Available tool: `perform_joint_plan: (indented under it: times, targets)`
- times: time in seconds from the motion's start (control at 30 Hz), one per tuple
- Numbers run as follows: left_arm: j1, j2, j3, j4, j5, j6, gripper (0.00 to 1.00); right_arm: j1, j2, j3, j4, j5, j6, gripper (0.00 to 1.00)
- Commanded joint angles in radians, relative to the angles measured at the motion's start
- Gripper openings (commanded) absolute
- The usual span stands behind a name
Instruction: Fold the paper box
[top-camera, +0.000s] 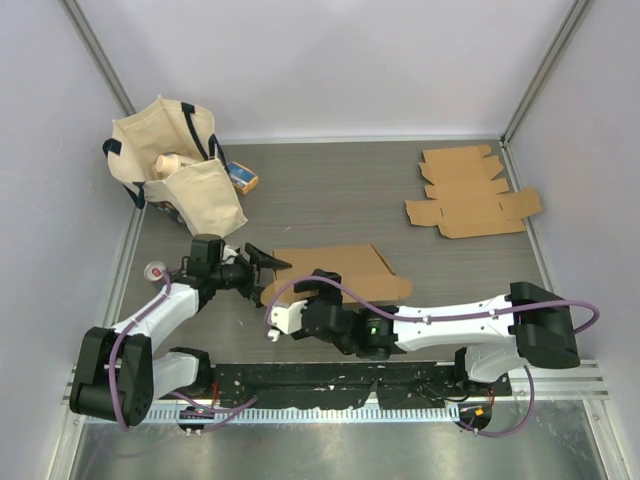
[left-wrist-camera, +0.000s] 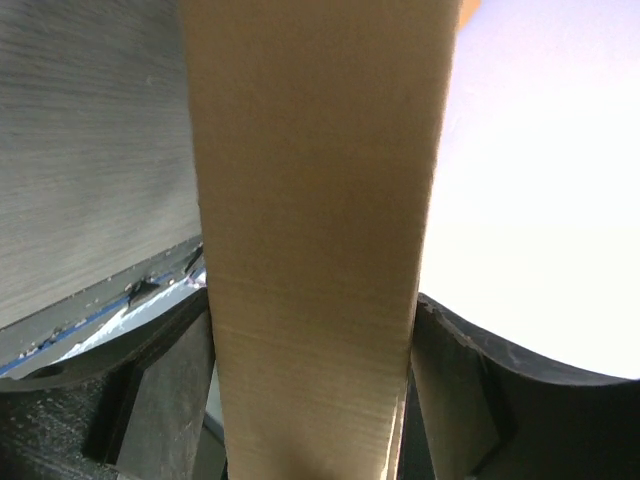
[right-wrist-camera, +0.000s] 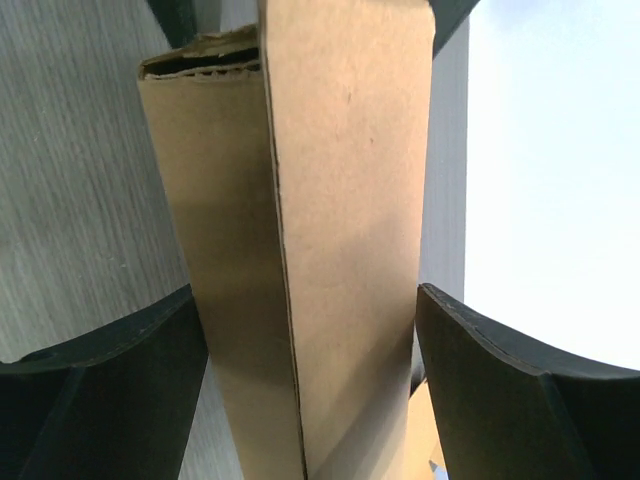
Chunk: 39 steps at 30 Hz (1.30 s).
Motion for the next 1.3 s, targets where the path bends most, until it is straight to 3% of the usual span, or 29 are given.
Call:
perform_joint_plan:
  times: [0.0,0.17,0.3,0.5,0.6,0.7,0.83,1.0,1.03,1.17,1.27]
  targets:
    - [-0.027,-0.062,-0.017,0.066,0.102,-0.016,0.8,-0.005,-0.008,0.0,0.201,0.085,-0.093,0.76]
    - [-0.024,-0.156,0.004,0.14,0.076,0.062,0.95,-0.007,-0.023,0.025,0.127,0.015,-0.082,0.57]
    - [-0.021,-0.249,0.114,-0.173,-0.041,0.411,1.0,-0.008,-0.031,0.13,-0.099,-0.02,-0.016,0.48]
    - [-0.019,-0.524,0.121,-0.329,-0.254,0.593,1.0,-0.034,-0.081,0.256,-0.417,-0.143,0.155,0.46]
    - [-0.027,-0.645,0.116,-0.446,-0.424,0.674,1.0,-0.114,-0.061,0.359,-0.596,-0.251,0.237,0.46]
    - [-0.03,-0.674,0.078,-0.399,-0.425,0.662,1.0,-0.209,-0.026,0.446,-0.73,-0.361,0.28,0.46]
    - [-0.028,-0.651,0.078,-0.365,-0.442,0.642,1.0,-0.271,-0.011,0.483,-0.749,-0.419,0.32,0.43]
    - [-0.03,-0.555,0.015,-0.059,-0.296,0.425,1.0,-0.269,-0.038,0.453,-0.652,-0.471,0.329,0.44]
    - [-0.03,-0.546,0.032,-0.076,-0.308,0.431,1.0,-0.269,-0.038,0.451,-0.648,-0.482,0.334,0.44]
    - [-0.028,-0.544,0.11,-0.214,-0.421,0.522,1.0,-0.235,-0.057,0.378,-0.622,-0.523,0.381,0.75]
    - [-0.027,-0.53,0.145,-0.293,-0.489,0.559,1.0,-0.237,-0.11,0.324,-0.583,-0.606,0.447,0.84]
